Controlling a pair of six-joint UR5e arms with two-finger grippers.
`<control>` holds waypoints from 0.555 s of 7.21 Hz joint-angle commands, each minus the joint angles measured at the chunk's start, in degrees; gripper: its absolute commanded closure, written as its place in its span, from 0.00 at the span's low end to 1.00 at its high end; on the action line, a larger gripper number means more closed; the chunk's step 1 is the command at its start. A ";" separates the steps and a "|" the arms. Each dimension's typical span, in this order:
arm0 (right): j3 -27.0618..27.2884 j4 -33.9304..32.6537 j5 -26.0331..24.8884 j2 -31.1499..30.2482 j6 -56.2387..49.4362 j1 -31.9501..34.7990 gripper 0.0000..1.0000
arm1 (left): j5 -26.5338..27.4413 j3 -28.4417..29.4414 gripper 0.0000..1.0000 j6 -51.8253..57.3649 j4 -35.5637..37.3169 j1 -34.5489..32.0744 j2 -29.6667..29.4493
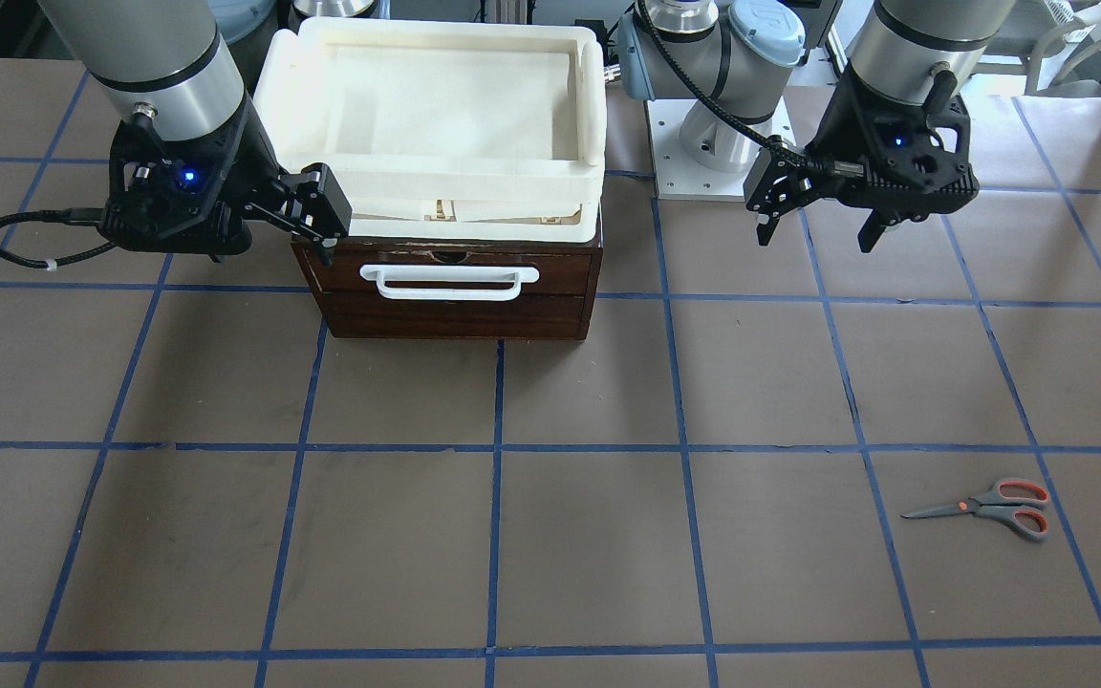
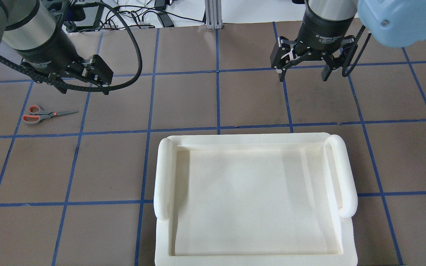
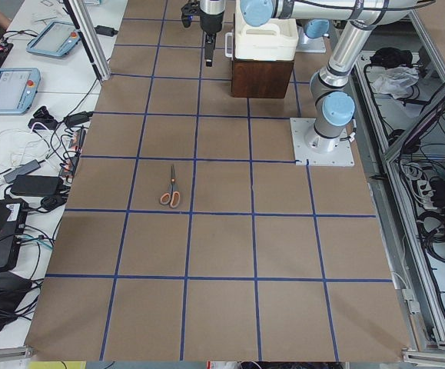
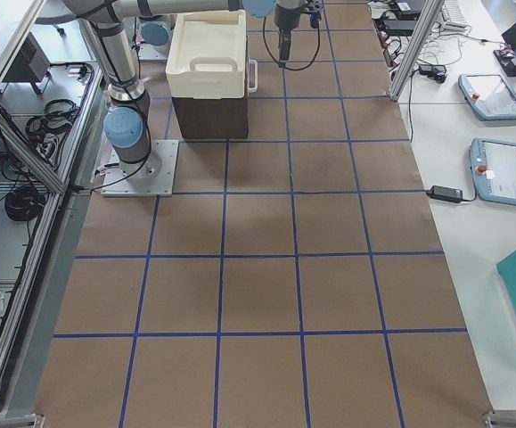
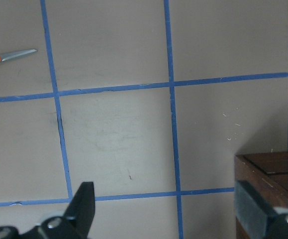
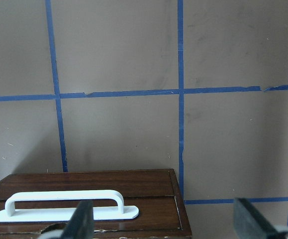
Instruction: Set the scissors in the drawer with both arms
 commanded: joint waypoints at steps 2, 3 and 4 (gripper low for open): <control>0.09 0.01 0.07 0.15 0.09 0.03 0.00 | 0.36 -1.20 0.00 7.28 0.77 2.30 -0.42; 0.26 0.27 0.25 1.45 1.30 0.47 0.00 | 0.10 -1.38 0.00 4.36 0.77 2.21 -0.60; 1.05 -0.25 0.16 4.43 6.80 2.56 0.00 | 0.27 -1.29 0.00 4.59 0.77 2.30 -0.43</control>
